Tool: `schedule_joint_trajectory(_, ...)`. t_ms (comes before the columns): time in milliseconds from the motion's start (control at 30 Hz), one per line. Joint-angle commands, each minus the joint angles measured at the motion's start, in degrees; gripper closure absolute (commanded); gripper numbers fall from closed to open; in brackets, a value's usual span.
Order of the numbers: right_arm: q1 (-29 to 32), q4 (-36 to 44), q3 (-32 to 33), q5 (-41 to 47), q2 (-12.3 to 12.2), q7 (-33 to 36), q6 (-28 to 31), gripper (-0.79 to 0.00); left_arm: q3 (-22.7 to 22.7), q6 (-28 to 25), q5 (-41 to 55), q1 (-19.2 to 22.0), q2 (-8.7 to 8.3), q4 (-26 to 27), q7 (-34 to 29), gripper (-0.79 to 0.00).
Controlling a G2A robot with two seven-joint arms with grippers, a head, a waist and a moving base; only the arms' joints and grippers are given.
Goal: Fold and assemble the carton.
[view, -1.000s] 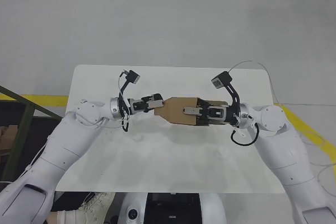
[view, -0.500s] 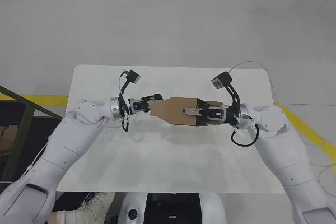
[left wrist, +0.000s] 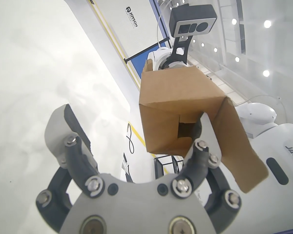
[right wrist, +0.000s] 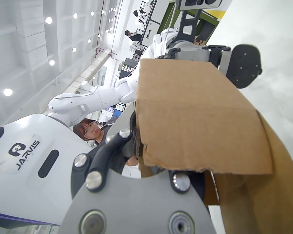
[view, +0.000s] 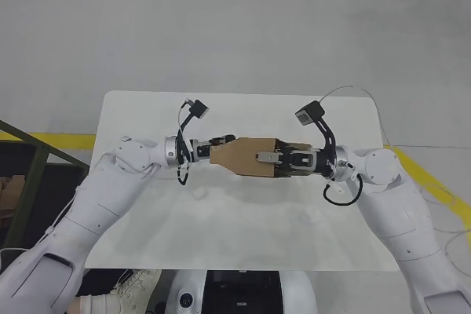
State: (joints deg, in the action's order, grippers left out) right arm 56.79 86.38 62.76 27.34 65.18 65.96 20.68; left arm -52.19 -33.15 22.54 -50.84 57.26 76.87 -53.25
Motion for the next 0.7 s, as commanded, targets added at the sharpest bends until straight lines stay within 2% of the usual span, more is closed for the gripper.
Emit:
schedule_joint_trajectory(0, -0.04, -0.03, -0.03, -0.01, 0.00, 0.01, 0.01, 0.000, 0.63, -0.03, -0.01, 0.80, 0.44, -0.25, 0.10, -0.785)
schedule_joint_trajectory(200, 0.11, -0.35, 0.24, 0.22, -0.05, -0.18, 0.20, 0.000, 0.12, -1.62, 0.34, 1.09, 0.83, -2.55, 0.12, -0.785)
schedule_joint_trajectory(400, 0.34, -0.90, 0.79, -0.42, -0.18, -1.03, -0.12, 0.000, -5.14, -3.74, 1.45, -1.71, -0.51, -4.17, -0.17, -0.785)
schedule_joint_trajectory(667, 0.25, -1.00, 0.51, -4.19, -0.21, -4.20, -2.11, 0.000, -13.12, -4.67, 0.74, -6.88, -2.48, 1.63, 1.52, -0.785)
